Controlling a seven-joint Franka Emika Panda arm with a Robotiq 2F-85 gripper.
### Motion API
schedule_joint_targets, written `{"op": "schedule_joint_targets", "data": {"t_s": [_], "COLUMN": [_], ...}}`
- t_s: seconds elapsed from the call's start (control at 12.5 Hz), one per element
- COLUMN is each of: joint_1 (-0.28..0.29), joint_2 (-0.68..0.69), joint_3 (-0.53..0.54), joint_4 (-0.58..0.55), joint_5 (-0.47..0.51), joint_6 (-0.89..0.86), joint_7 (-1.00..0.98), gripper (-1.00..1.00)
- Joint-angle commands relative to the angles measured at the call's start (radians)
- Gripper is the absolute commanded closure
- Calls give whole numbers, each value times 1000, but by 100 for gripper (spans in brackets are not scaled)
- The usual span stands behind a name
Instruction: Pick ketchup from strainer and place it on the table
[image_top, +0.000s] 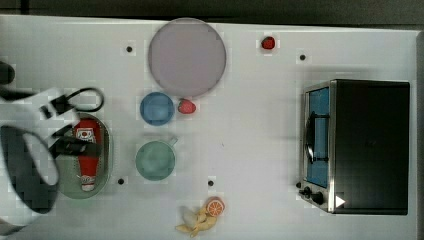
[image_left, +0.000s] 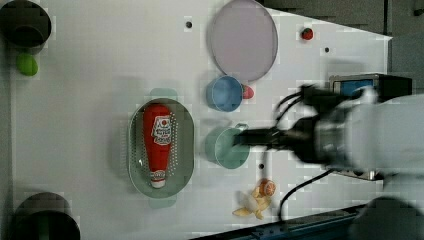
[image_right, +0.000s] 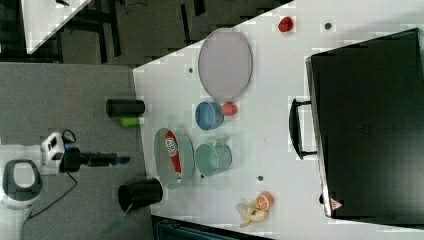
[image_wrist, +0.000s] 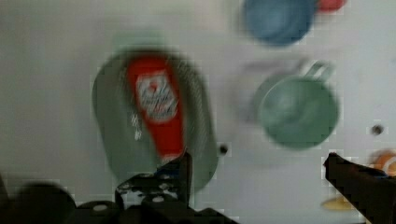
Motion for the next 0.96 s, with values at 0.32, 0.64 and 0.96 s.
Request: {"op": "schedule_joint_targets", "data": {"t_s": [0.32,0.64,0.96], "joint_1": [57,82,85], "joint_2": [107,236,395], "joint_3": [73,71,59], "joint_4": [-102,-195,-197], "joint_5": [-74,-238,-371], "joint_6": [253,473,598], "joint_7": [105,177,239], "gripper": [-100,-100,-100]}}
